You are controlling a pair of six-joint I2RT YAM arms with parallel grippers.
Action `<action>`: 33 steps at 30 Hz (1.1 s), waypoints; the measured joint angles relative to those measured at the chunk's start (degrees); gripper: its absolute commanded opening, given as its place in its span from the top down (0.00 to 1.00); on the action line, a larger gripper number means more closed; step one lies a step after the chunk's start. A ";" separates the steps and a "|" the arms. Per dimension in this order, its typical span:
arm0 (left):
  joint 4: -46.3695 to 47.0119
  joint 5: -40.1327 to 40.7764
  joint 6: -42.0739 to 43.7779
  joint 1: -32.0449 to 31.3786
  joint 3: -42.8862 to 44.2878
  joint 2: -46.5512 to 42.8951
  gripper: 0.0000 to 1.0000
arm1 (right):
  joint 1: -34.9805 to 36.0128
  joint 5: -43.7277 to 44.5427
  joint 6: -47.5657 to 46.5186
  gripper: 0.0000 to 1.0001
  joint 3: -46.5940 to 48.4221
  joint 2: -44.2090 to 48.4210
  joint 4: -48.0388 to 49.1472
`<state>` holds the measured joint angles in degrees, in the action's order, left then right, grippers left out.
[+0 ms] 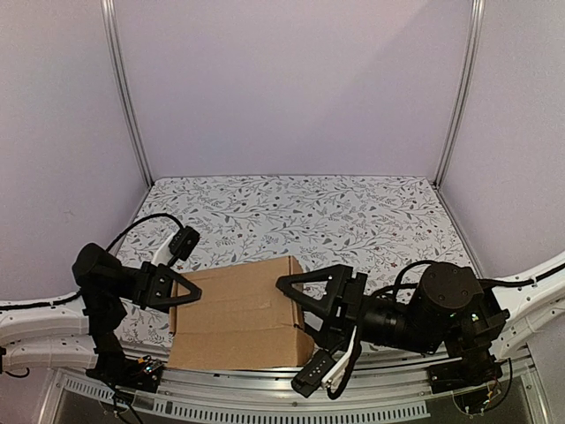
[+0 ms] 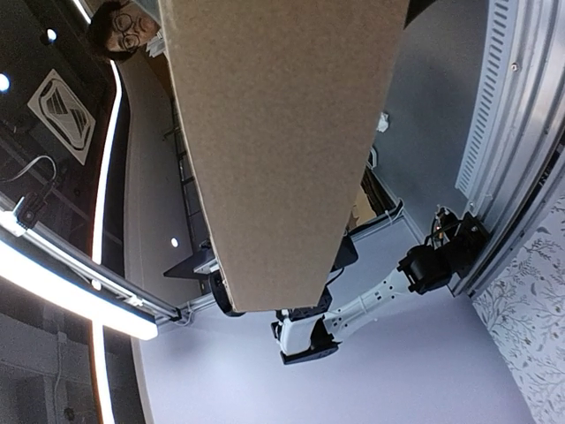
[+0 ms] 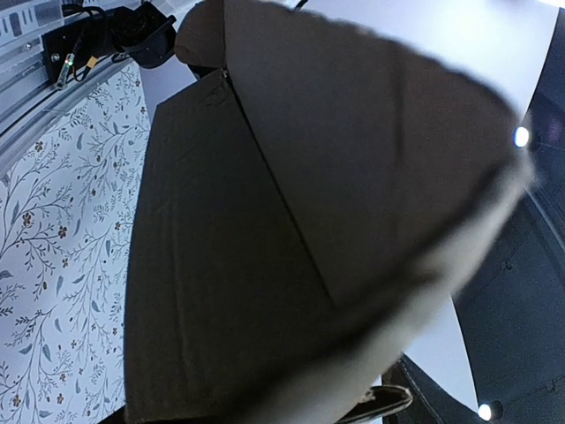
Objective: Fold the paper box
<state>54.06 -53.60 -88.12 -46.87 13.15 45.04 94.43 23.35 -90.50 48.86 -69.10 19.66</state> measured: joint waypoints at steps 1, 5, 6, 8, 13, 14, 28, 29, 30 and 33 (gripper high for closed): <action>0.02 0.00 0.00 0.00 0.00 0.07 1.00 | 0.00 0.00 -0.02 0.39 0.44 -0.24 -0.11; -0.20 0.02 -0.59 0.00 0.00 0.04 0.96 | -0.07 0.00 -0.87 0.51 0.74 -0.42 -0.46; -0.39 0.04 -0.83 0.00 0.00 0.04 0.93 | -0.09 0.00 -1.11 0.53 0.79 -0.44 -0.52; -0.50 0.04 -1.05 0.00 0.00 -0.04 0.82 | -0.11 0.00 -1.27 0.55 0.90 -0.46 -0.76; -1.86 0.22 -0.98 0.00 0.09 -0.98 0.44 | -0.11 0.00 -1.27 0.56 1.27 -0.57 -1.29; -2.56 0.28 -0.83 0.00 0.22 -1.38 0.38 | -0.11 0.00 -1.25 0.56 1.31 -0.61 -1.27; -41.20 2.62 19.28 0.02 14.58 -11.63 0.06 | -0.37 1.60 6.16 0.59 1.36 1.36 -2.73; -45.72 3.65 21.88 0.02 16.39 -12.24 0.06 | -0.37 1.68 7.80 0.59 1.36 2.08 -3.43; -51.32 5.18 25.20 0.02 18.64 -12.90 0.06 | -0.37 1.77 9.60 0.59 1.36 2.84 -4.37; -63.04 9.49 32.48 0.02 23.34 -13.99 0.03 | -0.81 1.88 15.26 0.59 1.66 4.90 -8.22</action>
<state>-8.97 -44.12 -55.64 -46.85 36.49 31.05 93.62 25.23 -75.24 50.52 -64.20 11.44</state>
